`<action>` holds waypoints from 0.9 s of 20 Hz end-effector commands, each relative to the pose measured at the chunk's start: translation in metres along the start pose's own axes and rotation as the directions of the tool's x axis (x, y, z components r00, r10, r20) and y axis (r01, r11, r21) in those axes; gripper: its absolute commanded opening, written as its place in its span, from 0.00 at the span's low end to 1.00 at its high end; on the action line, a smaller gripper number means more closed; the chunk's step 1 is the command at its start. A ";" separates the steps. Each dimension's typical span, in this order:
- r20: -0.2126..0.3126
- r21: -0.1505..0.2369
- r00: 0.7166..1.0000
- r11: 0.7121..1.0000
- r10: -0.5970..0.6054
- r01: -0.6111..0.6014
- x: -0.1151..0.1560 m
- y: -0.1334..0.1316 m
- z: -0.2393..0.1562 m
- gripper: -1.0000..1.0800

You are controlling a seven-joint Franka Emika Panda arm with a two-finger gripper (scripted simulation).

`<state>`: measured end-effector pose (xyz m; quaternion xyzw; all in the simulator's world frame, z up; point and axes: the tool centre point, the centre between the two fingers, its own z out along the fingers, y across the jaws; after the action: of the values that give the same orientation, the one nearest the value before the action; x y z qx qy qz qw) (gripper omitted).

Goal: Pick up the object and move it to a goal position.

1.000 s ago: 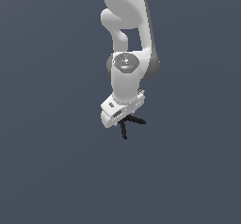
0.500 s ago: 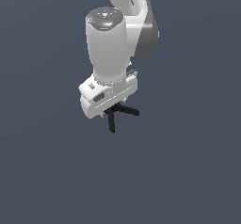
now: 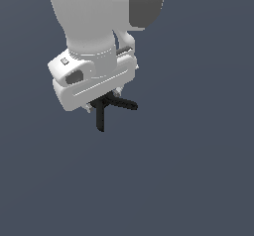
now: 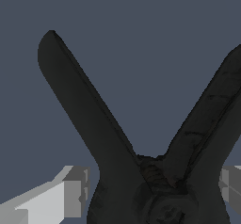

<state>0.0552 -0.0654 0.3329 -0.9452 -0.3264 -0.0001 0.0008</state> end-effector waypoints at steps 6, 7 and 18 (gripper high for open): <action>0.000 -0.001 1.000 1.000 0.000 0.000 -0.002 0.019 -0.040 0.00; 0.000 -0.001 1.000 1.000 0.000 0.000 -0.002 0.021 -0.043 0.00; 0.001 -0.001 1.000 1.000 0.000 0.000 -0.001 0.029 -0.058 0.00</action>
<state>0.0716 -0.0892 0.3893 -0.9453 -0.3262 0.0008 0.0005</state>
